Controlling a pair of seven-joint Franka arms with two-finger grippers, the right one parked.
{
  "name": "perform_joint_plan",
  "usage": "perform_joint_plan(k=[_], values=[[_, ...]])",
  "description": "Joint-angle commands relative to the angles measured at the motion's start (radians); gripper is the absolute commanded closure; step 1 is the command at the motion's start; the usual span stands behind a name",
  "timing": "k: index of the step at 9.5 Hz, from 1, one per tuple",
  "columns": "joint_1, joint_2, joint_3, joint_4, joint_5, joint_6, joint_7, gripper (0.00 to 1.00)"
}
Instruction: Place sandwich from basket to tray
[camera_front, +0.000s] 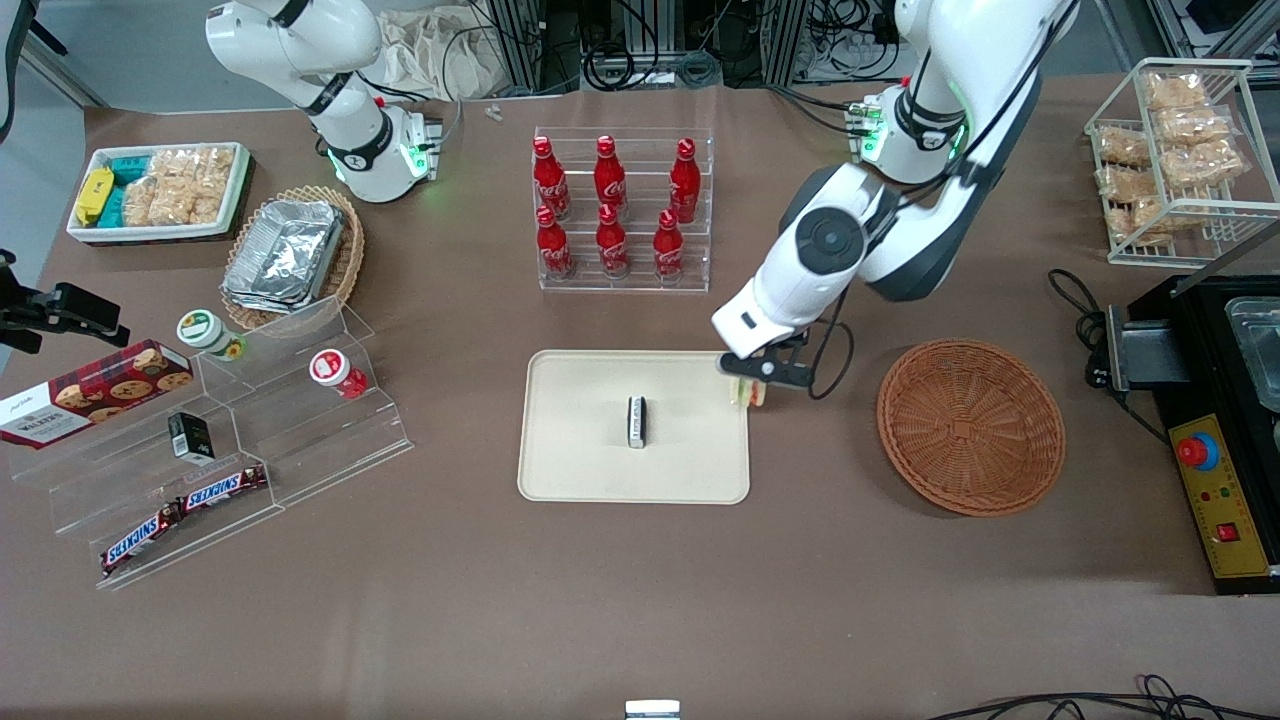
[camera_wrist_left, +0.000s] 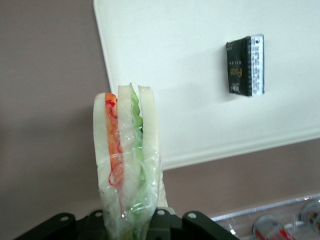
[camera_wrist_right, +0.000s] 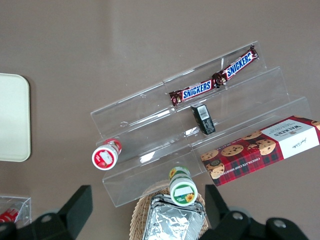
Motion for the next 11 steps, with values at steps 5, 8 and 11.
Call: perform_joint_plan(k=[5, 8, 11], values=[[-0.034, 0.241, 0.005, 0.141, 0.160, 0.100, -0.103, 0.55], [-0.024, 0.209, 0.005, 0.148, 0.183, 0.098, -0.147, 0.00], [0.063, -0.014, -0.003, 0.145, 0.162, -0.068, -0.156, 0.00]])
